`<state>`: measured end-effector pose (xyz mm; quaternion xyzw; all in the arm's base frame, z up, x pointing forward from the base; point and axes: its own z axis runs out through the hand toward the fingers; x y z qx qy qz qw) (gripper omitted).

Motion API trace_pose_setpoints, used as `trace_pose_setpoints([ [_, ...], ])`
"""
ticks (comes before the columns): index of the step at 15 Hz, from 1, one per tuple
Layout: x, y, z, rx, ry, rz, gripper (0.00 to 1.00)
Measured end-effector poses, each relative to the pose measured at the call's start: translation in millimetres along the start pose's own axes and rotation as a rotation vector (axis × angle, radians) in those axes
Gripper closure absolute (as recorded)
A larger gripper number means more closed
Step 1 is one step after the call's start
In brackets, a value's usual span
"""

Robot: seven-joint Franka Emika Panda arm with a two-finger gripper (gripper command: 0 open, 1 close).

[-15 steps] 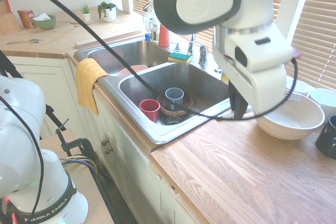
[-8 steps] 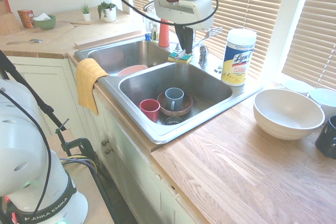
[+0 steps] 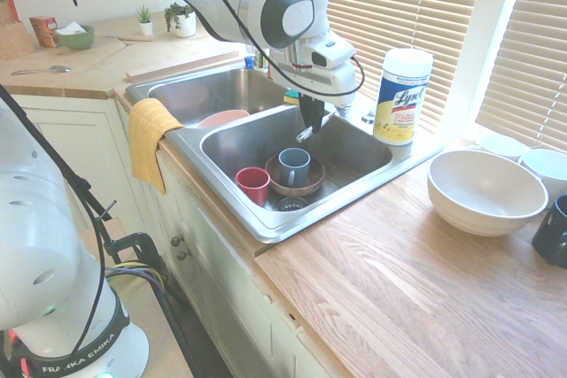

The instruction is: Put the fork into the sink

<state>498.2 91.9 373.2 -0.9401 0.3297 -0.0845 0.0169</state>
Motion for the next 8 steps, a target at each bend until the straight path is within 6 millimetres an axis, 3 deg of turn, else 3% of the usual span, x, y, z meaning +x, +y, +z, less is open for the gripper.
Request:
trace_pose_setpoints([
  [8, -22.5, 6.2, 97.1, -0.059, -0.096, -0.018, 1.00],
])
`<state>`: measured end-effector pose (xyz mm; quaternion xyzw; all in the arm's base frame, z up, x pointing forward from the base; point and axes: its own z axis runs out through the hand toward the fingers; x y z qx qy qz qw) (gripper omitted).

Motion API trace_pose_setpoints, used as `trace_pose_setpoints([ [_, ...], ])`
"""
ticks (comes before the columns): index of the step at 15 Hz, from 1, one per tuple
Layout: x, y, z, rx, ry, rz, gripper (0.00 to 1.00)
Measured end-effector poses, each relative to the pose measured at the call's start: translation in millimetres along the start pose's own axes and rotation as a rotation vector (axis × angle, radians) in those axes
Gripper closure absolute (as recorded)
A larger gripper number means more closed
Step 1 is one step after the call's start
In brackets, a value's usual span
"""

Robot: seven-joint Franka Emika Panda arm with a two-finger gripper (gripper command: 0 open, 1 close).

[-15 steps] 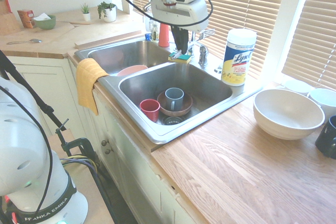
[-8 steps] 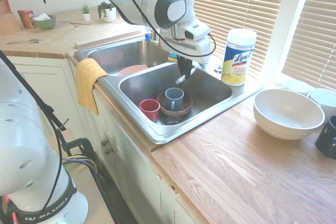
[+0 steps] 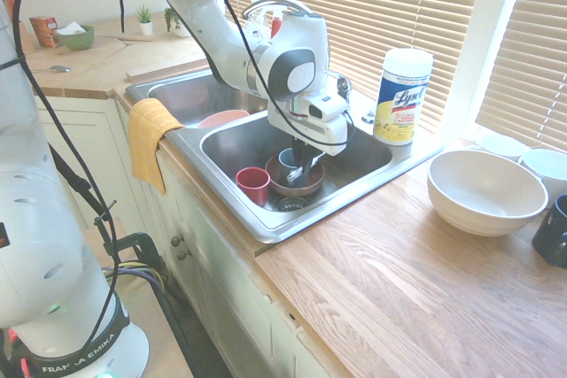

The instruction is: Put the fork into the sink

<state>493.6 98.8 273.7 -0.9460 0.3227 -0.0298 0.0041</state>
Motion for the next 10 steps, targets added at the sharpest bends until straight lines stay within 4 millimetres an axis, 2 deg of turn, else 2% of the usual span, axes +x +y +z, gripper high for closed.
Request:
trace_pose_setpoints([
  [4, -9.4, -1.3, 40.4, -0.046, -0.031, 0.006, 1.00],
  [10, -12.2, 7.2, 86.3, -0.097, -0.077, 0.021, 1.00],
])
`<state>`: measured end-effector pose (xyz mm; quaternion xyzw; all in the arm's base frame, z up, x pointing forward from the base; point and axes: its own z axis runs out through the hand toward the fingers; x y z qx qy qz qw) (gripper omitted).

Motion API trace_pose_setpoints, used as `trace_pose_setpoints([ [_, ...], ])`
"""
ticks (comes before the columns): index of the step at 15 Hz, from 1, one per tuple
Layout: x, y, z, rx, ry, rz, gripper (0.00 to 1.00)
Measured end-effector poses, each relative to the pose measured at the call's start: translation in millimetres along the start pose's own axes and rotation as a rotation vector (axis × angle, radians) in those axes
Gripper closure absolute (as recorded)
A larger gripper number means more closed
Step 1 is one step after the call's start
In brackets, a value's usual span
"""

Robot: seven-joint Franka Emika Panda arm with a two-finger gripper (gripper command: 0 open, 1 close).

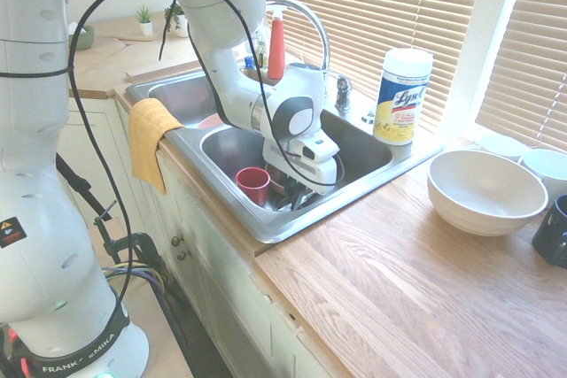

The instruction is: Put the fork into the sink

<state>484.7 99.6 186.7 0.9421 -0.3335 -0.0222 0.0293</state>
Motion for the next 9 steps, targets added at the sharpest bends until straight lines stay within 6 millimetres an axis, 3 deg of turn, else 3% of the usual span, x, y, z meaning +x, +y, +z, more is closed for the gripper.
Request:
trace_pose_setpoints([
  [1, -1.5, 0.2, 5.7, -0.008, -0.006, -0.002, 1.00],
  [2, -3.6, 0.0, 10.3, -0.015, -0.012, -0.004, 0.00],
  [9, -6.6, 1.5, 26.8, -0.037, -0.035, 0.004, 0.00],
])
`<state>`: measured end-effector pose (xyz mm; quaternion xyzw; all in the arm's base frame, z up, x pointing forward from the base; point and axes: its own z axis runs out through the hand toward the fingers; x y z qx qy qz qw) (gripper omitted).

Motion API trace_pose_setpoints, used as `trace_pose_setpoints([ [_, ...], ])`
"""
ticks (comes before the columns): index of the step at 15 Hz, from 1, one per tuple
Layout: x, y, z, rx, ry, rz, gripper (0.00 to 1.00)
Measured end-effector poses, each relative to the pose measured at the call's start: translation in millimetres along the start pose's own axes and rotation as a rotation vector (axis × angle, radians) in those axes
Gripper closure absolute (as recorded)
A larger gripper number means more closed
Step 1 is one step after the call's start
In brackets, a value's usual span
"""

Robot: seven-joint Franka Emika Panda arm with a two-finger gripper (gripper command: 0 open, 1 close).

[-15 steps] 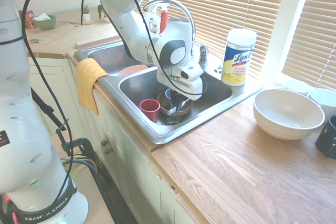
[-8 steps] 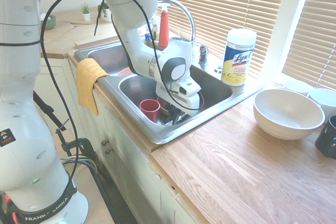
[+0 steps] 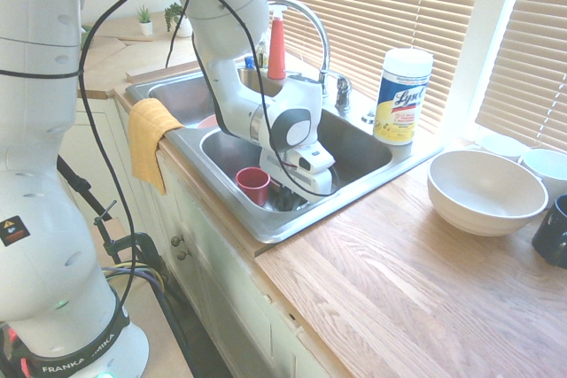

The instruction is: Put the fork into the sink

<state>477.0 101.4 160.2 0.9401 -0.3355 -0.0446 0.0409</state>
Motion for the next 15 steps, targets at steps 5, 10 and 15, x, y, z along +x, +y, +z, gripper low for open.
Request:
trace_pose_setpoints([
  [5, 1.2, 1.0, 4.6, -0.002, 0.002, 0.003, 0.00],
  [10, 7.5, -6.4, -34.7, 0.061, 0.051, 0.010, 0.00],
  [15, 8.3, 1.4, -169.4, 0.129, 0.130, 0.008, 0.00],
])
